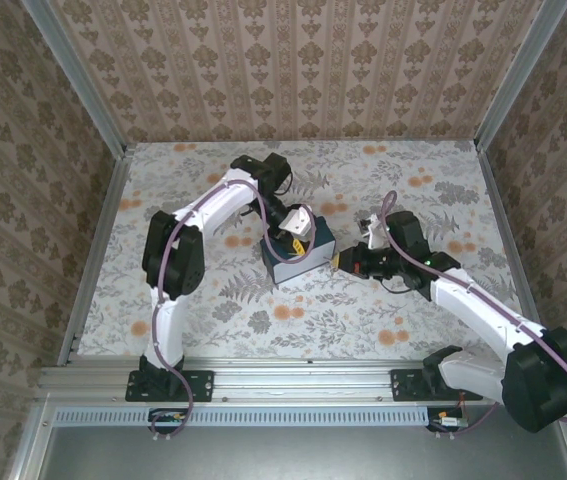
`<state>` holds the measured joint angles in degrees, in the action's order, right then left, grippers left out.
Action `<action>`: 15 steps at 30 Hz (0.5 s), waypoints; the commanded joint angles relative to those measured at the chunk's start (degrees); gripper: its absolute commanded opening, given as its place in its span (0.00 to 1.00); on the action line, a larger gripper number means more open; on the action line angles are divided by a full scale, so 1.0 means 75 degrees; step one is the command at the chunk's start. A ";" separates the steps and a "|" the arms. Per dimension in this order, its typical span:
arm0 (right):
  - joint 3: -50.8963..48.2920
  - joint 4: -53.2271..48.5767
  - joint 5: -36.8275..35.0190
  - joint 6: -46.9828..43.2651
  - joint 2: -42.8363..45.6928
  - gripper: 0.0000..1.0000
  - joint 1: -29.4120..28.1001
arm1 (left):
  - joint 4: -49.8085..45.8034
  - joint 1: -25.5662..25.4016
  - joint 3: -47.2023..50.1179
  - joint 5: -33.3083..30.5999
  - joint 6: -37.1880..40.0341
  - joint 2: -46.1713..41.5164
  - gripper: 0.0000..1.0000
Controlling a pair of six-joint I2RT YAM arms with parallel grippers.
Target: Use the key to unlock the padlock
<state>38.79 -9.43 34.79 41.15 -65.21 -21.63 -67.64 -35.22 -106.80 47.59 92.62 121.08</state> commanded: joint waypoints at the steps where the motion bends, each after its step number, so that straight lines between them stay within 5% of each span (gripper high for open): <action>1: -0.0269 0.1287 0.0080 0.0762 0.0034 0.00 -0.0133 | 0.0278 -0.0014 0.0342 -0.0015 -0.0431 -0.0283 0.24; 15: -0.0552 0.3005 0.0949 0.1093 -0.0937 0.00 0.0018 | 0.0815 0.0199 0.0833 0.0458 -0.0864 -0.0716 0.18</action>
<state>35.51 8.45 38.98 48.34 -71.77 -22.02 -61.17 -34.28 -101.43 49.34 87.11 117.99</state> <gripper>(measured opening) 0.040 0.301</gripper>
